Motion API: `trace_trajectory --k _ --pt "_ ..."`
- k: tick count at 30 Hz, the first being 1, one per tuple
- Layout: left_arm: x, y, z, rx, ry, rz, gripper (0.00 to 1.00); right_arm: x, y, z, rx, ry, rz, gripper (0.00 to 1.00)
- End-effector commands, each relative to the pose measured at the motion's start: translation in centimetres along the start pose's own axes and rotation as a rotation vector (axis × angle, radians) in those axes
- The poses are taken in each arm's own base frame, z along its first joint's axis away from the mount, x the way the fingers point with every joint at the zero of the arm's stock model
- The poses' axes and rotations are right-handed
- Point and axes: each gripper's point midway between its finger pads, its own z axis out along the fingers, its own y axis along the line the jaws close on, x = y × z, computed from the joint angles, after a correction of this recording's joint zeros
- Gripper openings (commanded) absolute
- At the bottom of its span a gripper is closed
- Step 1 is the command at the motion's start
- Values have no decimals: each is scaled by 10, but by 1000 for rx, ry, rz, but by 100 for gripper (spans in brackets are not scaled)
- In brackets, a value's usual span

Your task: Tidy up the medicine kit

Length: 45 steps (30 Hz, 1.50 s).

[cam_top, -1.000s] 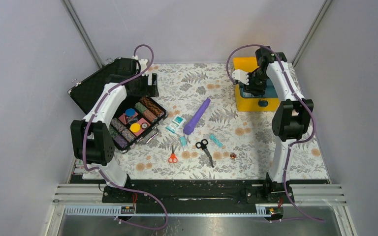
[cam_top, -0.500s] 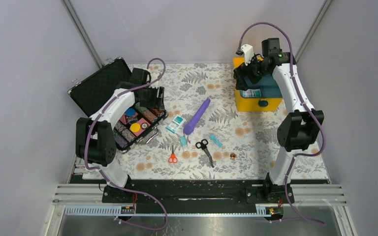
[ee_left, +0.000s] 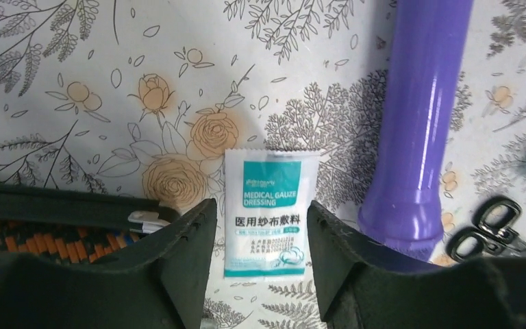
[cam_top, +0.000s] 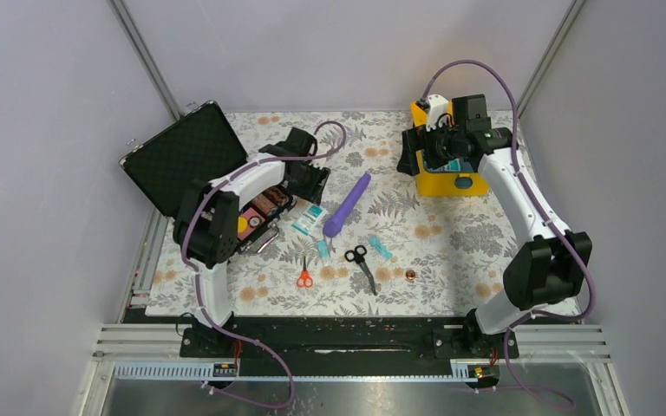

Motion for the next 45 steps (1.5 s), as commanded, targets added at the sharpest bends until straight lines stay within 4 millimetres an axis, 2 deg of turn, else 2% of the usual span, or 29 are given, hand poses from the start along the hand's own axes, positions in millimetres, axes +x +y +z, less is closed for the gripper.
trace_trajectory --k 1,7,16,19,23,25,31,35,39,44,45 --pt "-23 5 6 -78 -42 11 51 -11 -4 -14 67 -66 23 100" --pt "-4 9 23 -89 37 -13 49 -6 -9 -18 106 -64 20 100" --pt "18 14 47 -89 119 -17 38 -6 -12 -15 116 -64 18 99" --pt "22 12 54 -76 154 -22 28 -8 -14 -12 113 -63 20 100" --pt "21 7 55 -42 159 -14 9 -9 -14 -9 106 -59 24 100" --pt "20 7 53 -40 156 -11 0 -10 -13 -8 99 -59 27 100" --pt "7 7 35 24 86 -25 0 -10 -14 -2 89 -56 42 100" --pt "-10 11 9 59 1 -51 0 -13 -14 1 82 -58 49 100" --pt "-18 12 -10 89 -74 -66 0 -14 -14 4 76 -56 56 100" --pt "-13 7 -10 118 -69 -59 0 -17 -14 7 67 -59 67 99" --pt "-10 6 -9 126 -51 -62 3 -17 -14 7 66 -58 69 100"
